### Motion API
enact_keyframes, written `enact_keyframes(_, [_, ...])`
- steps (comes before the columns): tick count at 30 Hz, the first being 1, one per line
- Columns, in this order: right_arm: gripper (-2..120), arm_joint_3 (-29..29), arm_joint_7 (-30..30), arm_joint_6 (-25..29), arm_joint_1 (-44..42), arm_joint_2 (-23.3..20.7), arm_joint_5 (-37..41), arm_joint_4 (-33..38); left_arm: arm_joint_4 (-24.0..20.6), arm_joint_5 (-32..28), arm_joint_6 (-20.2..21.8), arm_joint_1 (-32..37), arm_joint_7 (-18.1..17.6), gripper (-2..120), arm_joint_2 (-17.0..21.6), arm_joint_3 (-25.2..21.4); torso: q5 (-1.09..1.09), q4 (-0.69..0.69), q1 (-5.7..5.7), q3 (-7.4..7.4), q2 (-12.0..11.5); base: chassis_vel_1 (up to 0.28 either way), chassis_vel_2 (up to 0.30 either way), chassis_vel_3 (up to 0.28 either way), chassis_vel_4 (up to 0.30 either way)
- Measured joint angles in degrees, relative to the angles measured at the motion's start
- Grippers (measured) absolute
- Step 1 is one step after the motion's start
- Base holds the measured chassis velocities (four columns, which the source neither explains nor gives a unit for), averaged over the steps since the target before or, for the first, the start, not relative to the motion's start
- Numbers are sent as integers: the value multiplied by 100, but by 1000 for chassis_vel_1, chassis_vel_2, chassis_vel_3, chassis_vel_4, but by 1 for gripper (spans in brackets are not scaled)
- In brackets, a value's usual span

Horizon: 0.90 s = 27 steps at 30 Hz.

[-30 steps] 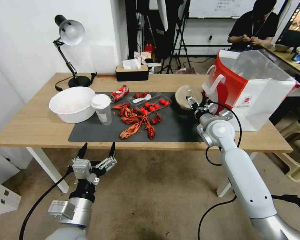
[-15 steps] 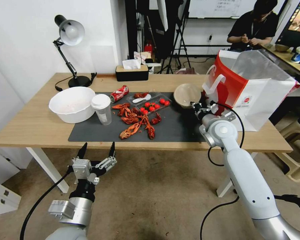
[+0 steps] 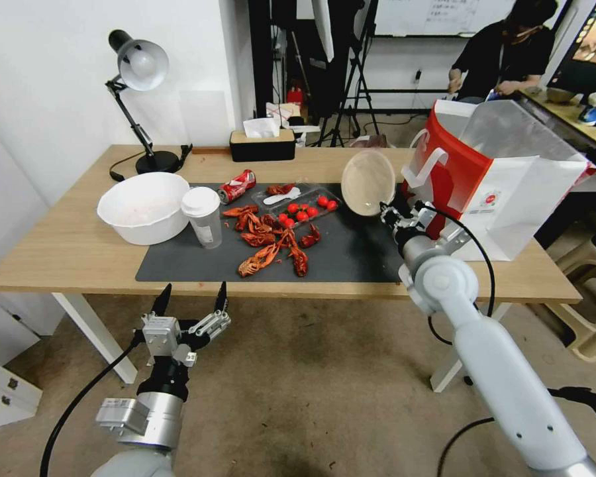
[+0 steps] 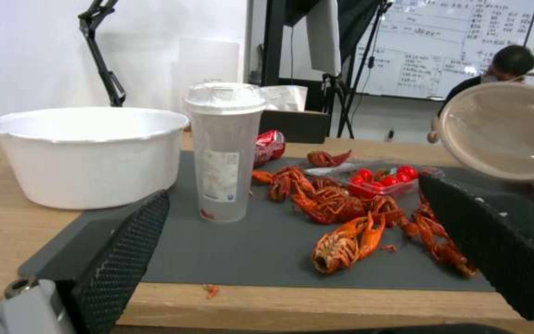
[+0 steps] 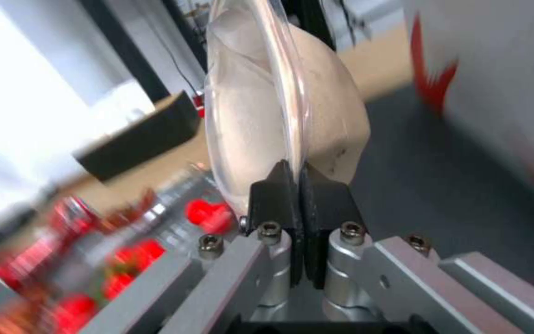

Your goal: Pick up the trash from the table and place it into the takeout bag.

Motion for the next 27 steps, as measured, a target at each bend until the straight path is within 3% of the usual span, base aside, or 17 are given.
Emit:
enact_keyframes(3, [0, -55, -82, -134, -202, -135, -891, 245, -1, 0, -8, 0, -2, 100, 2, -3, 0, 0, 0, 0, 0, 0, 0, 0, 0])
enact_keyframes(11, [0, -21, -260, -285, -517, -422, -2052, 661, -32, -3, -23, 13, -11, 100, 3, -13, 1, 2, 0, 0, 0, 0, 0, 0, 0])
enact_keyframes(13, [0, 140, -514, -213, -626, -723, -2541, 950, -33, 1, -39, 24, -16, 100, -9, -13, 0, 1, 0, 0, 0, 0, 0, 0, 0])
enact_keyframes(19, [0, 393, -684, -34, -307, -1217, -2387, 1330, -57, 20, -46, 29, -20, 100, -34, -4, 1, 1, 0, 0, 0, 0, 0, 0, 0])
enact_keyframes(27, [0, 588, 104, -465, 558, -1760, -2225, 1502, -106, 22, -47, 57, -24, 100, -49, -26, -1, 1, 0, 1, 0, 0, 0, 0, 0])
